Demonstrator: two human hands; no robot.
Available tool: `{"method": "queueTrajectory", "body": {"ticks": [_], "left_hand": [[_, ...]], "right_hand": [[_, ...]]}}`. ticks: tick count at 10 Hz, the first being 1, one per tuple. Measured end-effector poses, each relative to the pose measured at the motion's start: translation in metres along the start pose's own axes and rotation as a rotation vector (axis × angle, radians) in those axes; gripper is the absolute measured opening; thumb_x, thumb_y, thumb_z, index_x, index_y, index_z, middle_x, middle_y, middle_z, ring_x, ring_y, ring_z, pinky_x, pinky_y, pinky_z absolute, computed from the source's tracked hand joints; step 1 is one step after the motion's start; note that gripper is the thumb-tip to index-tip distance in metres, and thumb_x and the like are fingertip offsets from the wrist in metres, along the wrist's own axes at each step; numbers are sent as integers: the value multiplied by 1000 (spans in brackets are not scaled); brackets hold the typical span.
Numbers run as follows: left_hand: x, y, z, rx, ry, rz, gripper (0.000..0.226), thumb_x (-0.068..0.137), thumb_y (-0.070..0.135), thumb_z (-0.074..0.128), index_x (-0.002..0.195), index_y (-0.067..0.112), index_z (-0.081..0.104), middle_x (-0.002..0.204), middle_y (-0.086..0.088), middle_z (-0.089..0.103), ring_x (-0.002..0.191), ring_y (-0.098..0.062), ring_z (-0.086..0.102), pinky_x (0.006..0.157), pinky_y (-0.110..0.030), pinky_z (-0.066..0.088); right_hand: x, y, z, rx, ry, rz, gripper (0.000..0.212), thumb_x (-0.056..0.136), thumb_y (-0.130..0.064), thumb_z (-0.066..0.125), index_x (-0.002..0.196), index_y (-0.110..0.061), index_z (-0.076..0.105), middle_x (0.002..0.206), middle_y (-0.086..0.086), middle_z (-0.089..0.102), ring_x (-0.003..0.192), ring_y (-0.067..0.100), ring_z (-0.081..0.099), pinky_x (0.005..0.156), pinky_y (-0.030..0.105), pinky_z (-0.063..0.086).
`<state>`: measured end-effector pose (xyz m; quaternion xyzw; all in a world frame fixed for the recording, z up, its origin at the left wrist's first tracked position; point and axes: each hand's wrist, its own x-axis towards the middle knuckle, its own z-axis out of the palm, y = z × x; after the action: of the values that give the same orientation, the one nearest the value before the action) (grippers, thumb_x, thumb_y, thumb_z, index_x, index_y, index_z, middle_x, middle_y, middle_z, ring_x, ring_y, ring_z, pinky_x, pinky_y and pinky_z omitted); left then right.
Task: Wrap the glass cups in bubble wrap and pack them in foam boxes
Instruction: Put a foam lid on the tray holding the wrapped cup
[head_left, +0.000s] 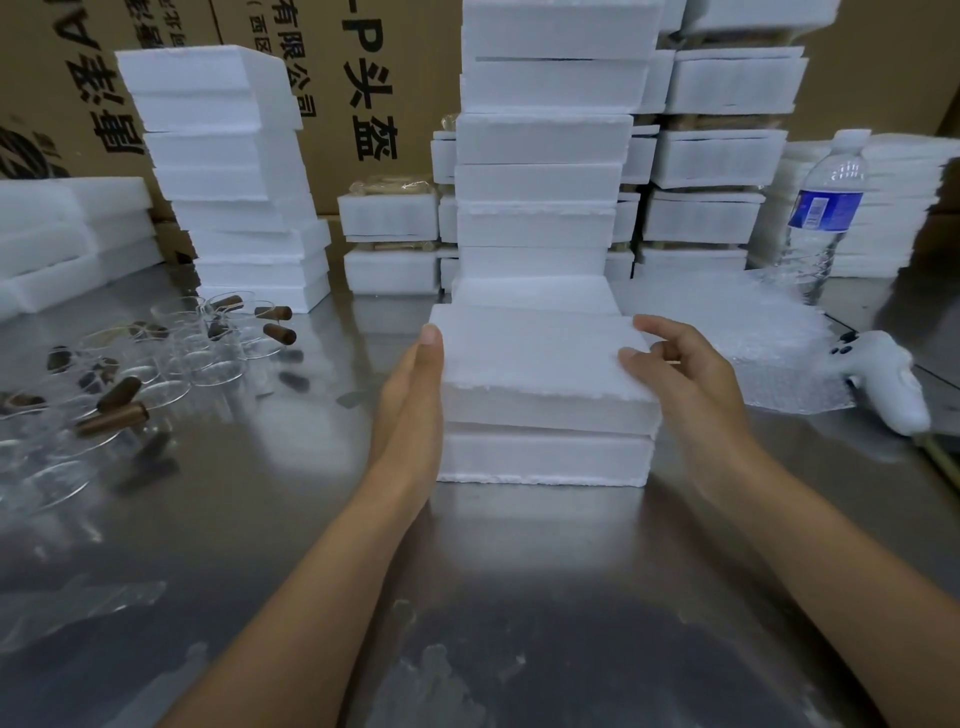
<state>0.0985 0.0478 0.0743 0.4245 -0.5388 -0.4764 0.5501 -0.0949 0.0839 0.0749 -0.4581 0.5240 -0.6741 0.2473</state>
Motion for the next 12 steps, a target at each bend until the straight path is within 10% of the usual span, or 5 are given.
{"method": "queueTrajectory", "body": {"ticks": [2, 4, 6, 12], "left_hand": [[2, -2, 0, 56, -53, 102, 79, 69, 73, 23, 142, 45, 33, 101, 56, 30, 81, 44, 27, 90, -8, 20], [9, -8, 1, 13, 15, 44, 42, 100, 47, 30, 132, 35, 54, 113, 34, 59, 103, 21, 50, 83, 4, 34], [12, -12, -2, 65, 82, 66, 36, 94, 21, 40, 77, 38, 67, 72, 30, 66, 64, 11, 57, 65, -8, 45], [24, -19, -2, -144, 50, -172, 22, 90, 34, 57, 73, 23, 67, 68, 15, 71, 71, -4, 66, 72, -29, 49]], "right_hand": [[1, 4, 0, -91, 2, -27, 26, 87, -18, 63, 106, -35, 60, 81, -10, 45, 76, 6, 48, 69, 19, 38], [2, 7, 0, -93, 6, 18, 26, 86, -21, 65, 109, -32, 59, 77, -7, 43, 66, 3, 46, 59, 4, 40], [0, 8, 0, -142, 12, 50, 28, 85, -25, 65, 112, -30, 57, 78, -7, 43, 68, 5, 47, 61, 10, 40], [3, 1, -4, -73, 76, 106, 4, 85, -23, 66, 86, -27, 67, 87, -3, 66, 78, 11, 58, 70, 19, 45]]}}
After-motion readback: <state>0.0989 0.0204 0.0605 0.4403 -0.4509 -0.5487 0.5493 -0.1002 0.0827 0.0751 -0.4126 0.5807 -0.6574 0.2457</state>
